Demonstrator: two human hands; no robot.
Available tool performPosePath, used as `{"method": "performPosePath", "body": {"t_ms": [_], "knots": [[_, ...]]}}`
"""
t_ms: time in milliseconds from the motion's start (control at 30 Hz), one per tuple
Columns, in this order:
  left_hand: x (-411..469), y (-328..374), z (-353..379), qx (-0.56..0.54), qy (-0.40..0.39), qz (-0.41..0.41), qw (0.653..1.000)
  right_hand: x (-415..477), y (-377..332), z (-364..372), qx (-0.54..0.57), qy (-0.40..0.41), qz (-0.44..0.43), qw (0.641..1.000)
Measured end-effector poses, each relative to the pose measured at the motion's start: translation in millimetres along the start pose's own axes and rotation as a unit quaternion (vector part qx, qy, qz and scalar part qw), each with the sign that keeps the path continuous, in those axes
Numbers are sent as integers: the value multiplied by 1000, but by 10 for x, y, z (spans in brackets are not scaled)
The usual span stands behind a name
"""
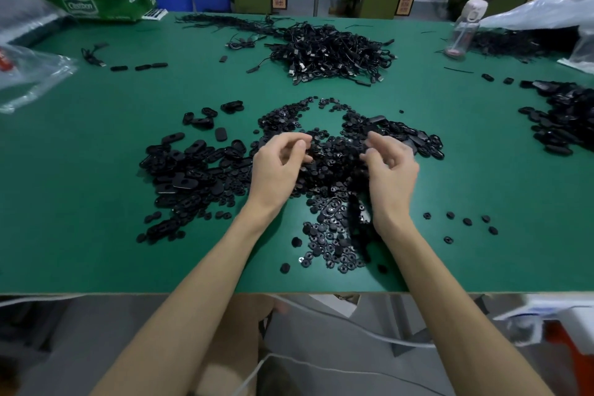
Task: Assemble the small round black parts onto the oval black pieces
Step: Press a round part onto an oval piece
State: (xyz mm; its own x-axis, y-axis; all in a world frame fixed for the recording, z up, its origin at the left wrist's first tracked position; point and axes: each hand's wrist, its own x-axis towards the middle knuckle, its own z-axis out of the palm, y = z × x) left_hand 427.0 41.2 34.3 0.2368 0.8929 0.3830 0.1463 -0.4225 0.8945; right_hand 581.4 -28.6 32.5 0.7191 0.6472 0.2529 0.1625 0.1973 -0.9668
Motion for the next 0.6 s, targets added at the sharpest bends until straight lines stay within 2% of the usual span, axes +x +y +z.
{"method": "performPosePath", "body": {"t_ms": [67, 167, 333, 467, 533, 600], "knots": [[2, -10, -6, 4, 5, -9, 1000, 38, 12, -45, 25, 28, 50, 998], [-1, -10, 3, 10, 6, -10, 1000, 36, 6, -58, 31, 8, 96, 995], [-7, -5, 17, 25, 33, 18, 999, 9, -9, -26, 10, -30, 61, 998], [-9, 131, 16, 86, 58, 121, 987, -32, -12, -33, -46, -79, 25, 995], [19, 210, -35, 146, 50, 176, 972, -29, 9, -21, -107, -103, -8, 989], [66, 262, -139, 262, 26, 204, 943, -29, 36, -8, -223, -145, -50, 963]]}}
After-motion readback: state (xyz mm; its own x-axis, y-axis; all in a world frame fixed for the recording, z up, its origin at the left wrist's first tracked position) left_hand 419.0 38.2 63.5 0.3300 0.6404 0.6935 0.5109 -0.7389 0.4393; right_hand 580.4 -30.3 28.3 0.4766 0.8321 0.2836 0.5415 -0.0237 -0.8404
